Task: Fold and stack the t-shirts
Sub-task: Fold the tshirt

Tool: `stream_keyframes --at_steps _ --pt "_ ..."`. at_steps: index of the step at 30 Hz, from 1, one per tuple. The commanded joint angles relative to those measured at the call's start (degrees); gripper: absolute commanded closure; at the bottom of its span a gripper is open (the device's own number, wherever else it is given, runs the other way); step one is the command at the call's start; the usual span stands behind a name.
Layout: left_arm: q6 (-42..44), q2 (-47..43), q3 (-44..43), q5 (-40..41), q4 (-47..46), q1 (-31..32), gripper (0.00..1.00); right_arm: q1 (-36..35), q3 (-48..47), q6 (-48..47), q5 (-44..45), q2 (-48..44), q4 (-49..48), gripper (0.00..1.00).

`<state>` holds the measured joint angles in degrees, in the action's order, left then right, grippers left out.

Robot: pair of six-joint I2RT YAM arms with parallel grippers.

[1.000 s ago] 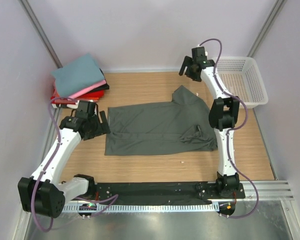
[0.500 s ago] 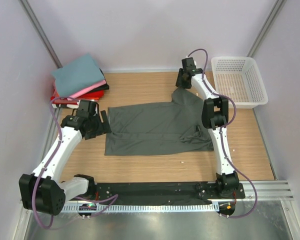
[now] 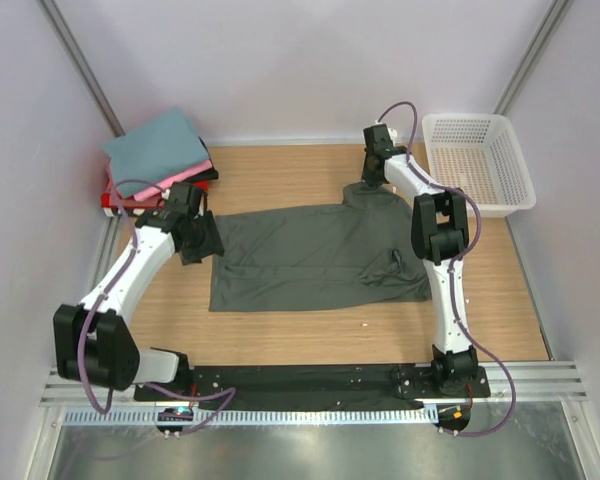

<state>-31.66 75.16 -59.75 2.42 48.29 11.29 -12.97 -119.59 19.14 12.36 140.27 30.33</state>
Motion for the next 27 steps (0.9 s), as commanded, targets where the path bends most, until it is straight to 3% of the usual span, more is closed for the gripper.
stream_keyframes --at_steps 1,6,13,22,27 --pt "-3.14 5.95 -8.17 2.50 -4.17 1.45 0.44 1.19 3.83 -1.47 9.77 -11.13 -0.80 0.99" --pt "-3.94 18.60 -22.24 9.34 -4.08 2.69 0.43 3.74 15.95 -1.64 7.86 -18.00 -4.83 0.99" --pt "-4.02 39.26 -41.21 16.02 1.71 2.60 0.45 4.62 19.04 -1.47 4.70 -19.42 -5.54 0.99" --pt "-1.92 53.16 -52.92 16.74 2.06 1.54 0.49 4.80 20.27 -1.38 2.49 -20.65 -6.16 0.99" --pt "-2.53 55.01 -52.93 17.71 1.98 0.75 0.54 4.80 20.36 -1.38 2.14 -20.74 -6.07 0.99"
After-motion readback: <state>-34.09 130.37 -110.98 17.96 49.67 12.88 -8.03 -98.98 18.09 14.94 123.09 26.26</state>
